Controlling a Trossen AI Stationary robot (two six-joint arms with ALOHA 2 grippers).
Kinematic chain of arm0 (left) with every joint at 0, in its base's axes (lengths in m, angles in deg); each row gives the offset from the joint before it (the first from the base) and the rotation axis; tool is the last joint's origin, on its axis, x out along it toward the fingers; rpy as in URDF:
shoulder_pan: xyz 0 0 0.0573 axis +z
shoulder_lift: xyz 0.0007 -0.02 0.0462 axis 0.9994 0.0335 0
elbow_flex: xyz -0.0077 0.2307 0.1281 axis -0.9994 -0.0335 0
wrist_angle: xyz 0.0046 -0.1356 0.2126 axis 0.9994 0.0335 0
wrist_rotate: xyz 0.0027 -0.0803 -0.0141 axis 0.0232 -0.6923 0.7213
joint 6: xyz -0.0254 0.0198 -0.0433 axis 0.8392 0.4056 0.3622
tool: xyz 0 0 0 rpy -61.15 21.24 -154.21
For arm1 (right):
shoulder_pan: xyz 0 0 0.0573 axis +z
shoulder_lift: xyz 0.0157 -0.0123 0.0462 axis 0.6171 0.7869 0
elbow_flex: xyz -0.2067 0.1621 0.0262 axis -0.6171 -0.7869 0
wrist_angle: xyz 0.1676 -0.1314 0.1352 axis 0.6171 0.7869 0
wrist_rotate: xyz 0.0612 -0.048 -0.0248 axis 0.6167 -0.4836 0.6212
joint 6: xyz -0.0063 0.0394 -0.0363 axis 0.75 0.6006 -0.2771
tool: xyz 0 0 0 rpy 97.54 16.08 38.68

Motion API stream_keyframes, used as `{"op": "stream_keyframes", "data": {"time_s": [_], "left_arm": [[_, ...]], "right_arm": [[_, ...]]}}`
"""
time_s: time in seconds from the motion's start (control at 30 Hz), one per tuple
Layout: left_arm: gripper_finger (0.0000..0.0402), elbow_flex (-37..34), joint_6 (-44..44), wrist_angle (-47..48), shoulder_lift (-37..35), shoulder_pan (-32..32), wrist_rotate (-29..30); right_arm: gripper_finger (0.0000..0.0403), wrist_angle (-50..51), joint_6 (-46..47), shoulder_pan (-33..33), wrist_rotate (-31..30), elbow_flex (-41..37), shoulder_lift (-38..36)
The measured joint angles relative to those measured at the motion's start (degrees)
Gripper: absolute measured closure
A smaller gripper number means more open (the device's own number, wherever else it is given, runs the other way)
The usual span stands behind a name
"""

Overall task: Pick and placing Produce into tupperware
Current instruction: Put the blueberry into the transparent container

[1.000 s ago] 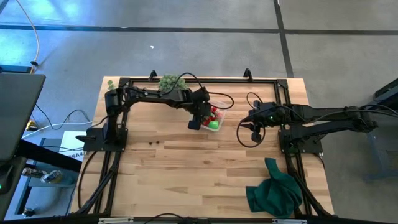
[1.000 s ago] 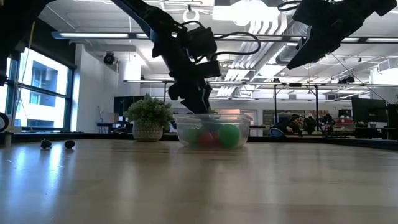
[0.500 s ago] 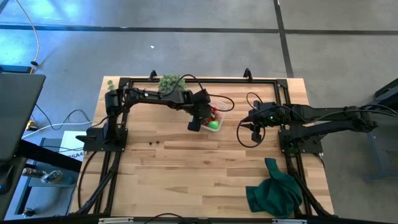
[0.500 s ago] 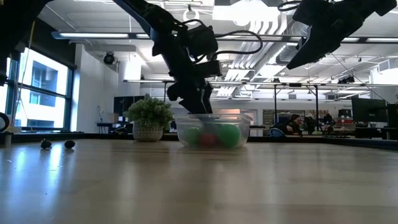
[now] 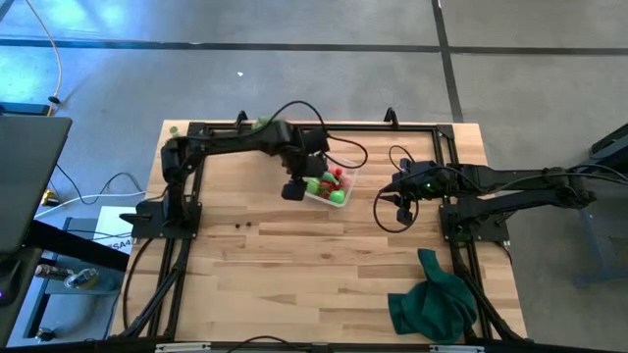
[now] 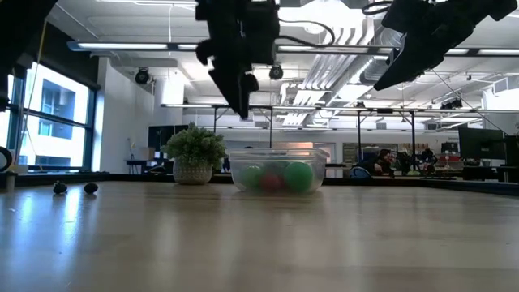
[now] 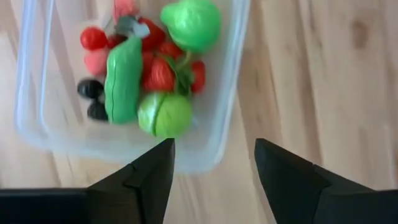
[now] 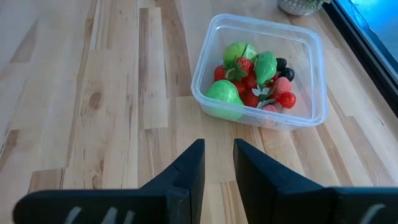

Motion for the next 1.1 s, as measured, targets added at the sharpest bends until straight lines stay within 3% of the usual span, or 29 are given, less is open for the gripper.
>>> {"op": "stream_keyframes", "data": {"time_s": [0.2, 0.37, 0.53, 0.67, 0.83, 0.97, 1.1], "left_arm": [[0.0214, 5.7, -0.2, 10.4, -2.4, -1.2, -0.4], [0.0232, 5.7, -0.3, 13.7, -8.5, -3.5, 0.3], [0.0243, 2.0, 2.4, 12.6, -18.2, -5.2, 5.6], [0.0245, -9.0, 6.3, 5.2, -29.0, -5.2, 8.9], [0.0243, -31.2, 11.9, -8.9, -45.7, -5.2, 9.2], [0.0243, -47.9, 16.2, -16.6, -56.6, -5.2, 5.5], [0.0243, -60.3, 18.9, -20.7, -63.0, -5.2, 4.3]], "right_arm": [[0.0327, 0.0, 0.0, 0.0, 0.0, 0.0, 0.0], [0.0327, 0.0, 0.0, 0.0, 0.0, 0.0, 0.0], [0.0327, 0.0, 0.0, 0.0, -0.2, 0.0, 0.0], [0.0327, 0.0, 0.0, 0.0, -0.2, 0.0, 0.0], [0.0327, 0.0, 0.0, 0.0, -0.2, 0.0, 0.0], [0.0327, 0.0, 0.0, 0.0, -0.2, 0.0, 0.0], [0.0327, 0.0, 0.0, 0.0, -0.1, 0.0, 0.0]]}}
